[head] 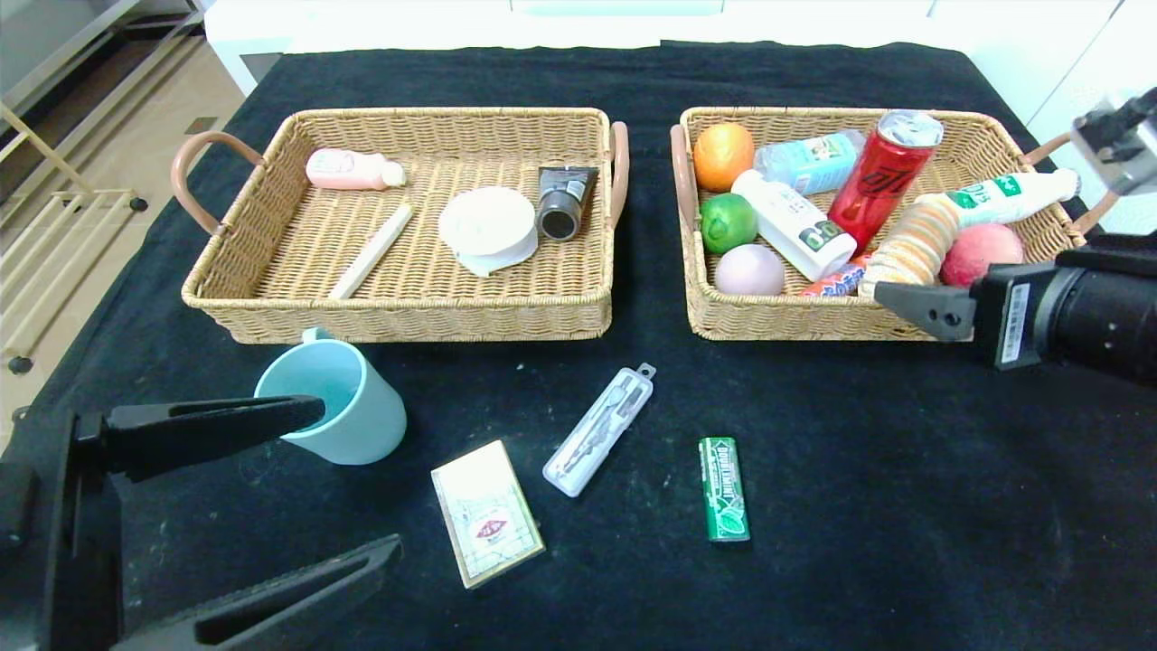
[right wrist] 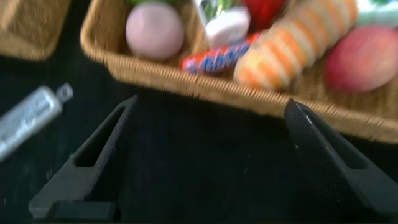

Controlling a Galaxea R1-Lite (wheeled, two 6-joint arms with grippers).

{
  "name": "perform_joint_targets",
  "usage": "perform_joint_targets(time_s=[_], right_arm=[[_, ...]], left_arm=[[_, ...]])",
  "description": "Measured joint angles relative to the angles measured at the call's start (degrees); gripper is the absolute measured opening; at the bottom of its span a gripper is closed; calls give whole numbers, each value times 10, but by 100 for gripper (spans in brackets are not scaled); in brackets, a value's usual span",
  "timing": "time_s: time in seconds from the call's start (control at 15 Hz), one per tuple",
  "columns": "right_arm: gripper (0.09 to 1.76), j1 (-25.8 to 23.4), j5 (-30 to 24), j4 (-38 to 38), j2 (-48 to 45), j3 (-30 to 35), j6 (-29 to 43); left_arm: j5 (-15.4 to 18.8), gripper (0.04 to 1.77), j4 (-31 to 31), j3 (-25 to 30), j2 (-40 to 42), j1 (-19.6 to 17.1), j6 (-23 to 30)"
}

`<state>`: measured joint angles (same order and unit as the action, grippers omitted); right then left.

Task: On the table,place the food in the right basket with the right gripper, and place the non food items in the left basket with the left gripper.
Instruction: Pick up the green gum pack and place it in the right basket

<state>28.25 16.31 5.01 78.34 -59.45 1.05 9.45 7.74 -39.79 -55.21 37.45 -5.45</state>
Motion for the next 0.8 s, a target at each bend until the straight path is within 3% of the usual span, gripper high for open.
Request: perform_joint_targets(time_s=[0.33, 0.53, 0.8], right_arm=[[169, 75, 46, -62, 45, -24, 10], [170, 119, 85, -69, 100, -52, 43], [170, 170, 95, -129, 159, -105, 117]], left_arm=[[0, 172, 3, 1, -1, 0, 0], [-1, 172, 4, 2, -2, 0, 1], [-1, 172, 4, 0, -2, -2, 1]])
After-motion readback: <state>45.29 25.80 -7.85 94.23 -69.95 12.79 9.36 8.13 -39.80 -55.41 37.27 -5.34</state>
